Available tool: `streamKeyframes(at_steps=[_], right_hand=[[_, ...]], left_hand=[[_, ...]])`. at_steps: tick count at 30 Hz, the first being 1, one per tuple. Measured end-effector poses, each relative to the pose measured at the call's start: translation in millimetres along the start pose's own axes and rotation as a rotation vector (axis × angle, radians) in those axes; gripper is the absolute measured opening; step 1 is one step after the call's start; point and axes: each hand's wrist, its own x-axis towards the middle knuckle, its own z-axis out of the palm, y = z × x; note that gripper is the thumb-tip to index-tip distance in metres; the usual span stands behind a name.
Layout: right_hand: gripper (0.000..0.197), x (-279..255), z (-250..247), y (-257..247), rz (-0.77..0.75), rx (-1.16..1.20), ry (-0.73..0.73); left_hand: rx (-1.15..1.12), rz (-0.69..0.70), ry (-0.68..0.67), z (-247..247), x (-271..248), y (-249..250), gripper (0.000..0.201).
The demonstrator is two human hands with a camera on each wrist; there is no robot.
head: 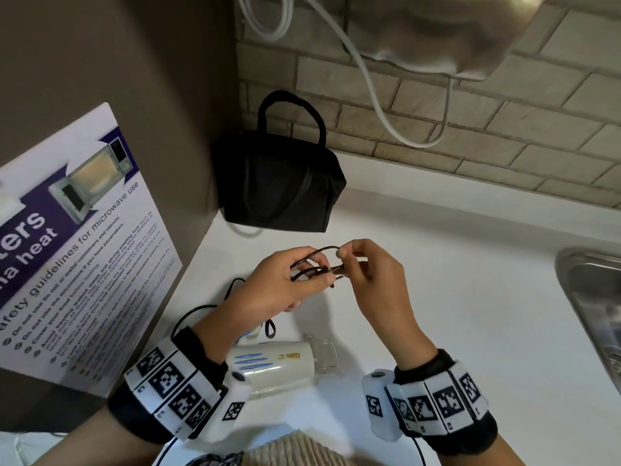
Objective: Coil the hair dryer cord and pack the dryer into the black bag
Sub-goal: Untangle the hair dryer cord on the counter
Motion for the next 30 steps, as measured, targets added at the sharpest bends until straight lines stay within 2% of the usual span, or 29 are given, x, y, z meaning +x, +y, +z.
streamKeyframes(at_steps=[3, 5, 7, 8, 11, 14, 16, 18, 21, 23, 25, 26, 28, 30], right_hand=[[0.021, -3, -6, -6, 0.146, 0.173, -0.163], [0.033, -6, -11, -13, 0.303, 0.365, -0.366], [0.033, -8, -12, -17, 0.394, 0.56, -0.543], [0.029, -7, -12, -16, 0.394, 0.608, -0.574], [0.022, 0, -14, -5, 0.326, 0.627, -0.476], [0.021, 10, -22, 14, 0.243, 0.452, -0.275], [0.018, 17, -29, 30, 0.247, 0.337, -0.161], [0.016, 21, -34, 43, 0.293, 0.285, -0.157], [0.017, 19, -33, 49, 0.35, 0.267, -0.276], [0.021, 16, -31, 42, 0.237, 0.133, -0.193], [0.026, 11, -32, 20, -0.002, 0.019, -0.026], [0.028, 7, -31, 4, -0.133, -0.001, -0.003], [0.034, 0, -23, -20, -0.307, -0.095, -0.12], [0.037, -3, -9, -30, -0.358, -0.309, -0.257]], left_hand=[[0.095, 0.038, 0.065, -3, 0, -4, 0.015], [0.171, 0.069, 0.072, -3, 1, -4, 0.028], [0.197, 0.102, 0.052, -1, 1, -1, 0.041], [0.193, 0.113, 0.058, -2, 2, 0, 0.046], [0.18, 0.078, 0.096, -12, 4, 4, 0.047], [0.334, 0.055, 0.091, -29, 3, 7, 0.016], [0.379, 0.055, 0.077, -40, 1, 12, 0.018], [0.382, 0.055, 0.095, -50, 1, 15, 0.022], [0.431, 0.088, 0.098, -50, 1, 17, 0.024], [0.48, 0.094, 0.107, -39, 1, 17, 0.023], [0.512, 0.089, 0.121, -27, 2, 15, 0.02], [0.516, 0.089, 0.124, -22, 2, 15, 0.02], [0.519, 0.126, 0.137, -13, 1, 17, 0.022], [0.498, 0.195, 0.154, -7, 0, 22, 0.024]])
